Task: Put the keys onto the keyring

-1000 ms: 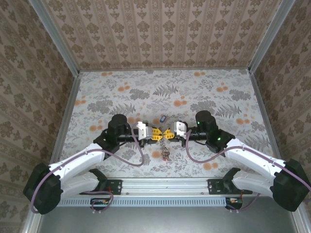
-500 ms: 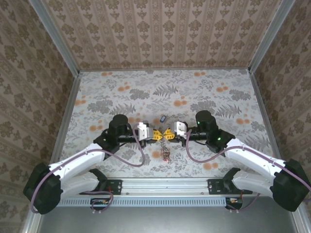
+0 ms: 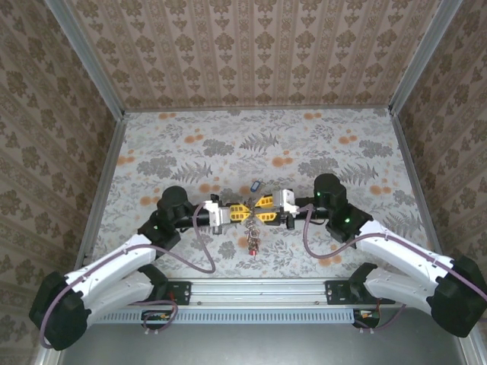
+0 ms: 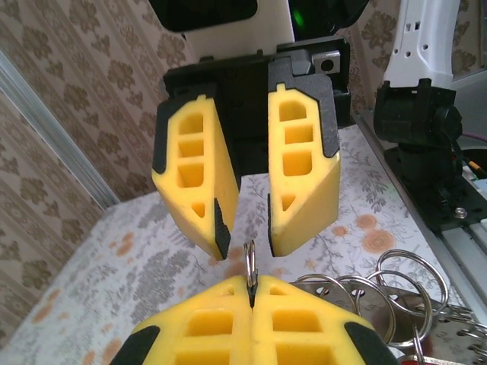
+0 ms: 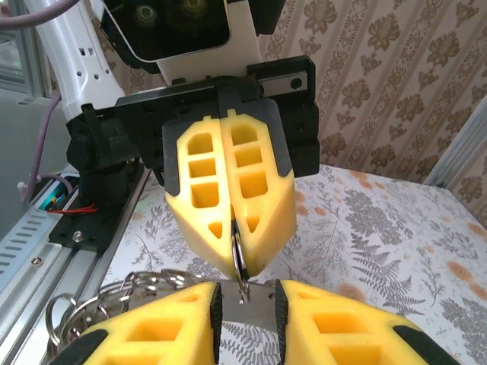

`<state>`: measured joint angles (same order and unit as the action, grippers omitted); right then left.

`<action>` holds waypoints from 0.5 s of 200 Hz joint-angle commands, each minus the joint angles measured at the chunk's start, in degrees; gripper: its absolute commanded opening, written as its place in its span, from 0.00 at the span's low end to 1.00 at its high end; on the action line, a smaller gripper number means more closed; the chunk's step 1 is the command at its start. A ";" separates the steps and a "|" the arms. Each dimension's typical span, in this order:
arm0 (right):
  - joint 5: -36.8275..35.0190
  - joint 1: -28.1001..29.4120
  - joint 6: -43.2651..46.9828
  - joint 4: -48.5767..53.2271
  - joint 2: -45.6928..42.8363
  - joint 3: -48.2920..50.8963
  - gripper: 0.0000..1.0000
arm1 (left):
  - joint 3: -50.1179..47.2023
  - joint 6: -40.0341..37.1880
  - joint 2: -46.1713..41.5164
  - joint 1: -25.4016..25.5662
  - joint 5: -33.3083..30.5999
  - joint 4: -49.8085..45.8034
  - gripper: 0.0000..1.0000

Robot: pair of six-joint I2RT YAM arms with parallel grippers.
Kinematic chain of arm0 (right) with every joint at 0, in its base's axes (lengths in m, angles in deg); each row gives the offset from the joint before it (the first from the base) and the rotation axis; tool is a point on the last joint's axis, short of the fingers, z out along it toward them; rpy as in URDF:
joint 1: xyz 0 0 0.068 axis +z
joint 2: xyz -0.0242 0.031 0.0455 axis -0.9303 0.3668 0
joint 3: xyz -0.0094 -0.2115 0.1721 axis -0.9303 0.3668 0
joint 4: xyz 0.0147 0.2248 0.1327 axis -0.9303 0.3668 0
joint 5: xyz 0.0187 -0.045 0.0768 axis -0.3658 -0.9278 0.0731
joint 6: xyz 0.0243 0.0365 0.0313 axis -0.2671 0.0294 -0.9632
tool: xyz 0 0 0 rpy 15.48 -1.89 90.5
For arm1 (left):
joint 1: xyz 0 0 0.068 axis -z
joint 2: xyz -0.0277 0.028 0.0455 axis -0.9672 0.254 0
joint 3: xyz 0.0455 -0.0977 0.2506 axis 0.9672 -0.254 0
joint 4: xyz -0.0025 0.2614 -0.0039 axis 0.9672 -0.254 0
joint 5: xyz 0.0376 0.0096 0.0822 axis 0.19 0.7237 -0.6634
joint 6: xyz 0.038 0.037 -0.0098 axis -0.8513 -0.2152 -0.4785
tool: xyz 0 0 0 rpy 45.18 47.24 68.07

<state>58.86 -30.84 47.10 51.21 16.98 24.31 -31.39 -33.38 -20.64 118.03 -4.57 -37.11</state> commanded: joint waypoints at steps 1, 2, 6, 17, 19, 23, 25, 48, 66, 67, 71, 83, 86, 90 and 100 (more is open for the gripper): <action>1.96 -0.30 1.48 3.96 -1.24 -0.67 0.29 | -0.78 -3.44 -0.99 0.50 1.19 3.61 0.00; 2.05 -0.30 1.52 4.04 -1.24 -0.69 0.29 | -0.78 -3.45 -0.93 0.50 1.18 3.63 0.00; 2.04 -0.30 1.61 4.11 -1.24 -0.70 0.29 | -0.69 -3.56 -0.88 0.50 1.26 3.64 0.00; 2.14 -0.22 1.53 3.86 -1.24 -0.89 0.29 | -0.51 -3.78 -0.52 0.59 1.36 3.83 0.00; 2.18 -0.21 1.54 3.86 -1.16 -0.92 0.28 | -0.47 -3.74 -0.47 0.59 1.35 3.93 0.00; 2.27 -0.13 1.48 3.94 -1.11 -1.12 0.28 | -0.43 -3.81 -0.32 0.59 1.39 4.20 0.00; 2.29 -0.12 1.48 3.94 -1.09 -1.17 0.28 | -0.43 -3.81 -0.33 0.59 1.36 4.40 0.00; 2.09 0.57 1.48 4.03 -0.50 -2.32 0.26 | -0.31 -3.27 -0.14 0.76 0.98 6.27 0.00; 1.83 0.89 1.46 3.40 0.26 -2.54 0.26 | -0.08 -2.65 -0.01 0.98 0.91 6.95 0.00; 1.75 0.90 1.47 3.24 0.36 -2.54 0.26 | -0.08 -2.57 0.00 0.96 0.91 7.05 0.00; 1.70 0.99 1.40 2.96 0.55 -2.59 0.26 | -0.18 -2.38 0.10 0.95 0.91 7.52 0.00; 1.69 1.25 1.39 2.46 1.24 -2.92 0.26 | -0.33 -1.17 0.52 1.03 0.90 8.76 0.00; 1.69 1.35 1.39 2.36 1.44 -3.02 0.26 | -0.38 -0.98 0.66 1.03 0.91 8.98 0.00; 1.83 1.43 1.39 2.36 1.64 -3.19 0.25 | -0.34 -0.80 0.78 1.11 0.96 9.21 0.00; 1.79 1.70 1.39 2.15 2.16 -3.42 0.26 | -0.43 -0.40 1.11 1.20 0.87 9.95 0.00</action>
<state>59.23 -29.90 48.17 54.27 17.92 22.85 -31.89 -35.04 -19.81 118.77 -4.62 -33.48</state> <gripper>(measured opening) 0.255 0.043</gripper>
